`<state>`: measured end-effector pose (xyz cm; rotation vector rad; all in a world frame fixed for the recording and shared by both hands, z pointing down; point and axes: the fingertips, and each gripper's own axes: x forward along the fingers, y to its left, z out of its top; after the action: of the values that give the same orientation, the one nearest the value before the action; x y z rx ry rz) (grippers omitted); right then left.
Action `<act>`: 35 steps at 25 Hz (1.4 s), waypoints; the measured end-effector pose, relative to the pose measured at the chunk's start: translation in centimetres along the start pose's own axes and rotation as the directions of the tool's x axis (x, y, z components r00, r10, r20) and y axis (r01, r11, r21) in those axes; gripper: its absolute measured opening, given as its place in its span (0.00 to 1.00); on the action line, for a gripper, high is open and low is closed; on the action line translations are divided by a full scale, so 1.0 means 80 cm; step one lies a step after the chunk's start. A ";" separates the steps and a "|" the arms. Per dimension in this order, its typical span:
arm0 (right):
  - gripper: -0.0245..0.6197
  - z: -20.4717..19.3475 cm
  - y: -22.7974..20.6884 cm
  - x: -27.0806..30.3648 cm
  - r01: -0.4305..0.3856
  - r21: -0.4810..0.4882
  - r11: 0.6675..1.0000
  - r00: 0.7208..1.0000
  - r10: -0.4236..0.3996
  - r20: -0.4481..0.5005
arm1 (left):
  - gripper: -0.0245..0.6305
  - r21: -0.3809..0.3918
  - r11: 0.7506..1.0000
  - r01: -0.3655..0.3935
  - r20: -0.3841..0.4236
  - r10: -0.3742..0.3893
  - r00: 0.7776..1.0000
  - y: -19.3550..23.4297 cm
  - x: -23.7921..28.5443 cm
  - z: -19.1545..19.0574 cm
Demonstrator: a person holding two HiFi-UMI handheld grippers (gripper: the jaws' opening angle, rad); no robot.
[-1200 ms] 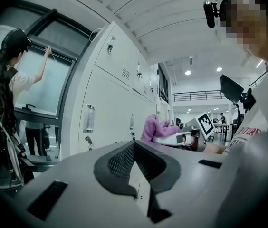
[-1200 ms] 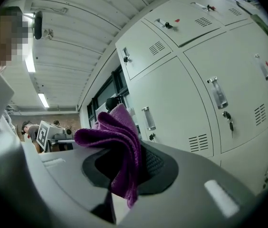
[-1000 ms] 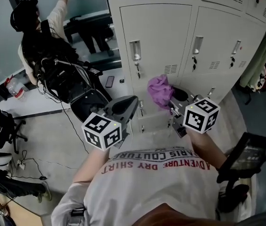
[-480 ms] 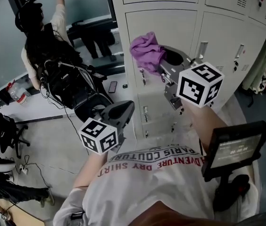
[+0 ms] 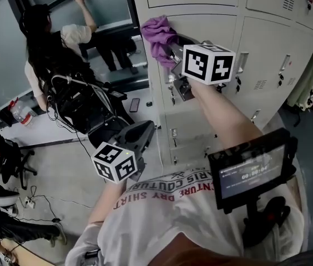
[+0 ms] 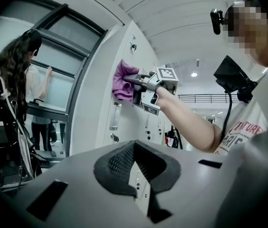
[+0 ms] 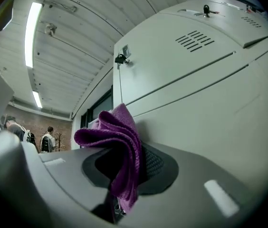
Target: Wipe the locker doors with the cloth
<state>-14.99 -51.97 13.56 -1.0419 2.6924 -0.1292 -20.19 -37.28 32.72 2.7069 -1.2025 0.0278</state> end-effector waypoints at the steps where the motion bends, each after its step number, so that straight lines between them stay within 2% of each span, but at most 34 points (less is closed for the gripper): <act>1: 0.14 -0.001 -0.004 0.005 0.011 -0.003 1.000 1.000 -0.011 0.000 | 0.04 -0.002 1.000 -0.002 0.004 0.002 1.000 0.004 0.000 0.000; 6: 0.14 -0.001 -0.004 0.009 0.044 -0.074 0.996 0.999 -0.043 0.008 | 0.04 -0.018 1.000 -0.004 0.019 0.005 1.000 0.017 0.002 0.000; 11: 0.14 0.000 -0.007 0.008 0.033 -0.057 0.998 0.999 -0.034 -0.007 | 0.04 -0.013 1.000 0.020 0.025 -0.019 1.000 0.011 0.012 0.000; 19: 0.14 0.016 -0.062 -0.032 0.131 -0.040 0.991 0.991 -0.131 0.009 | 0.04 -0.009 0.999 0.038 0.038 -0.037 0.999 0.001 0.023 0.002; 28: 0.14 0.043 -0.147 -0.097 0.285 -0.050 0.957 0.958 -0.283 0.039 | 0.04 0.004 0.996 0.088 0.048 -0.088 0.995 -0.021 0.041 0.011; 35: 0.14 0.061 -0.213 -0.154 0.397 -0.015 0.918 0.915 -0.395 0.081 | 0.04 0.001 0.996 0.091 0.046 -0.091 0.995 -0.023 0.048 0.008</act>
<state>6.13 -56.29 14.25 -1.5588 2.3874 -0.1180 -16.32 -39.00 32.18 2.7728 -1.0886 -0.0481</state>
